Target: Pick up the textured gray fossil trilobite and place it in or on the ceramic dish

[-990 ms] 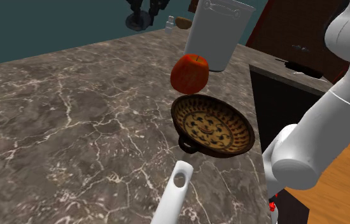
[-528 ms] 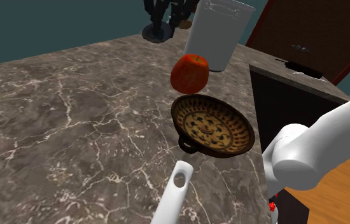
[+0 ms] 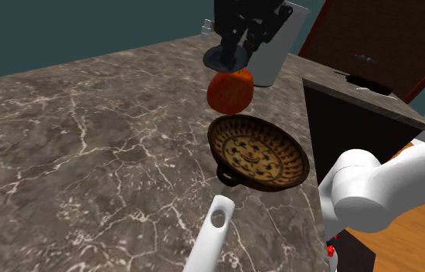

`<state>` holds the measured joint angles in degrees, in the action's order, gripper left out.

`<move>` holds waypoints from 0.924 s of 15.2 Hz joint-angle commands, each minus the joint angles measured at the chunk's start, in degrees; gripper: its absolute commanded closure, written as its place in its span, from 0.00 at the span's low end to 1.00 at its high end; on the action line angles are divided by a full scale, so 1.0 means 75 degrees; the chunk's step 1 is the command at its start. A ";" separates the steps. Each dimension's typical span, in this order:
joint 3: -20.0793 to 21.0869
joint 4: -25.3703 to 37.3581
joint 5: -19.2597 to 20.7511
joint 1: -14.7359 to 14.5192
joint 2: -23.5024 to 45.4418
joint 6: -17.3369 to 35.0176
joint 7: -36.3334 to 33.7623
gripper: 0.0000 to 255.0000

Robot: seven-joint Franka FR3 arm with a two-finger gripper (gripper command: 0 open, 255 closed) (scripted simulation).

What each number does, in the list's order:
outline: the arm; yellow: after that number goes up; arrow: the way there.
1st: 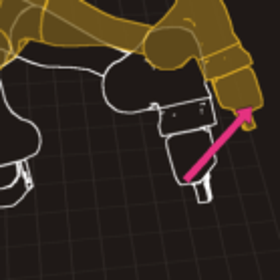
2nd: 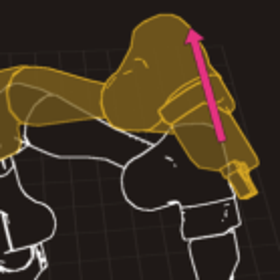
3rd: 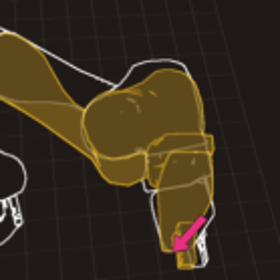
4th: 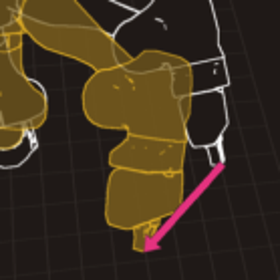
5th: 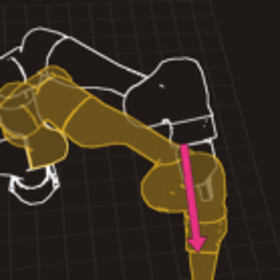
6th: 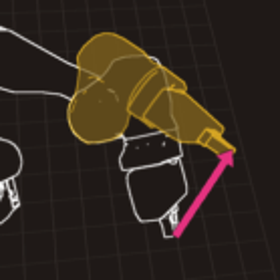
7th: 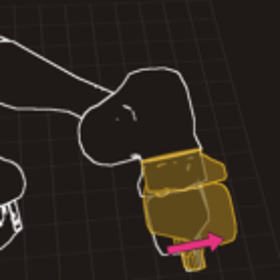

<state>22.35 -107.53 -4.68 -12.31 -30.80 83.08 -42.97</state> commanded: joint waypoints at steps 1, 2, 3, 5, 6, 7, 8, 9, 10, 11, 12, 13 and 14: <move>0.0039 -0.0326 -0.0167 -0.0135 -0.0455 -0.0115 -0.0129 1.00; 0.0067 -0.0442 -0.0249 -0.0205 -0.0666 -0.0202 -0.0204 1.00; 0.0098 -0.0548 -0.0332 -0.0276 -0.0873 -0.0295 -0.0283 1.00; 0.0170 -0.0730 -0.0502 -0.0416 -0.1272 -0.0493 -0.0452 1.00; 0.0210 -0.0807 -0.0588 -0.0487 -0.1463 -0.0597 -0.0543 1.00; 0.0253 -0.0874 -0.0675 -0.0558 -0.1650 -0.0706 -0.0638 1.00; 0.0298 -0.0933 -0.0764 -0.0628 -0.1830 -0.0817 -0.0737 1.00; 0.0330 -0.0966 -0.0823 -0.0675 -0.1946 -0.0892 -0.0804 1.00; 0.0337 -0.1110 -0.0843 -0.0693 -0.2004 -0.0805 -0.0801 1.00; 0.0346 -0.1253 -0.0862 -0.0710 -0.2061 -0.0718 -0.0797 1.00; 0.0356 -0.1394 -0.0883 -0.0728 -0.2117 -0.0632 -0.0794 1.00; 0.0367 -0.1534 -0.0903 -0.0745 -0.2171 -0.0545 -0.0791 1.00; 0.0379 -0.1672 -0.0924 -0.0762 -0.2224 -0.0459 -0.0789 1.00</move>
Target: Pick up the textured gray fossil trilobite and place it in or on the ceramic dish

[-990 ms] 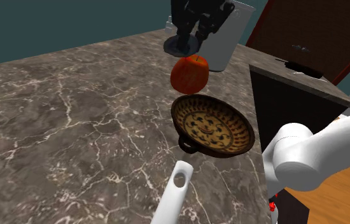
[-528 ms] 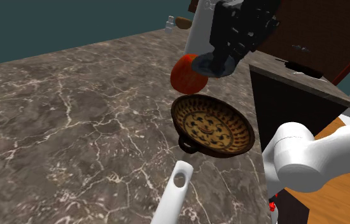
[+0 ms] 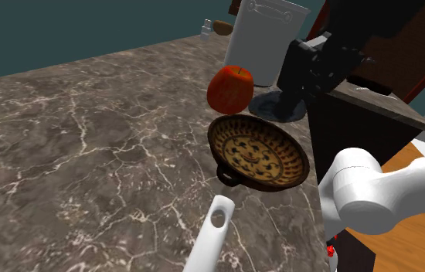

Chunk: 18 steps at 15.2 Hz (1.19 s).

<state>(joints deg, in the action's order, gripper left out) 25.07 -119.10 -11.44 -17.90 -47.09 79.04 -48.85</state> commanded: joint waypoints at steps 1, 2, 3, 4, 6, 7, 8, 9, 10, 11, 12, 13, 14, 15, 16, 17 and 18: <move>0.0028 -0.0266 -0.0044 -0.0034 -0.0104 0.0166 -0.0002 1.00; 0.0041 -0.0401 -0.0065 -0.0051 -0.0155 0.0251 0.0000 1.00; 0.0055 -0.0535 -0.0087 -0.0068 -0.0204 0.0337 0.0002 1.00; 0.0070 -0.0667 -0.0109 -0.0085 -0.0251 0.0422 0.0003 1.00; 0.0102 -0.0927 -0.0153 -0.0119 -0.0343 0.0592 0.0005 1.00; 0.0120 -0.1056 -0.0176 -0.0135 -0.0387 0.0677 0.0006 1.00; 0.0140 -0.1202 -0.0203 -0.0155 -0.0436 0.0775 0.0007 1.00; 0.0140 -0.1202 -0.0203 -0.0155 -0.0436 0.0775 0.0007 1.00; 0.0140 -0.1202 -0.0203 -0.0155 -0.0436 0.0775 0.0007 1.00; 0.0140 -0.1202 -0.0203 -0.0155 -0.0436 0.0775 0.0007 1.00; 0.0141 -0.1202 -0.0203 -0.0155 -0.0436 0.0775 0.0007 1.00; 0.0141 -0.1202 -0.0203 -0.0155 -0.0436 0.0775 0.0007 1.00; 0.0141 -0.1202 -0.0203 -0.0155 -0.0436 0.0775 0.0007 1.00; 0.0141 -0.1202 -0.0203 -0.0155 -0.0436 0.0775 0.0007 1.00; 0.0141 -0.1202 -0.0203 -0.0155 -0.0436 0.0775 0.0007 1.00; 0.0141 -0.1202 -0.0203 -0.0155 -0.0436 0.0775 0.0007 0.00; 0.0141 -0.1202 -0.0203 -0.0155 -0.0436 0.0775 0.0007 0.00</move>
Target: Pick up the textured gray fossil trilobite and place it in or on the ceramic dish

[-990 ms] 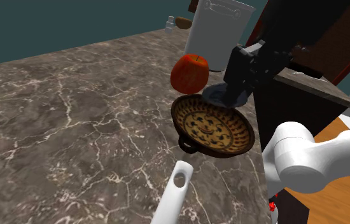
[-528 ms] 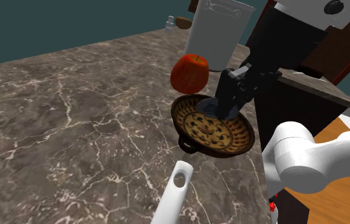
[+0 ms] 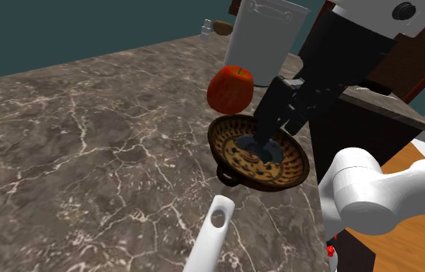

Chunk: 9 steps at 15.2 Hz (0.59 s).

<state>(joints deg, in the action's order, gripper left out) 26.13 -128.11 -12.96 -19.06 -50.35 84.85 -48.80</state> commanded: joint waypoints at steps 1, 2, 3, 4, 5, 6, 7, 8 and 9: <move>0.0000 0.0000 0.0000 0.0000 0.0000 0.0000 0.0000 0.00; 0.0000 0.0000 0.0000 0.0000 0.0000 0.0000 0.0000 0.00; 0.0000 0.0000 0.0000 0.0000 0.0000 0.0000 0.0000 0.00; 0.0000 0.0000 0.0000 0.0000 0.0000 0.0000 0.0000 0.00; -0.0027 0.0318 0.0042 0.0033 0.0094 -0.0223 -0.0023 0.00; -0.0051 0.0645 0.0082 0.0066 0.0197 -0.0446 -0.0047 0.00; -0.0069 0.0980 0.0121 0.0100 0.0309 -0.0669 -0.0073 0.00; -0.0080 0.1251 0.0151 0.0129 0.0402 -0.0846 -0.0095 0.00; -0.0080 0.1251 0.0151 0.0129 0.0402 -0.0846 -0.0095 0.00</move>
<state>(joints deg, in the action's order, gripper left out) 25.76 -119.92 -12.09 -18.24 -47.75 79.36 -49.59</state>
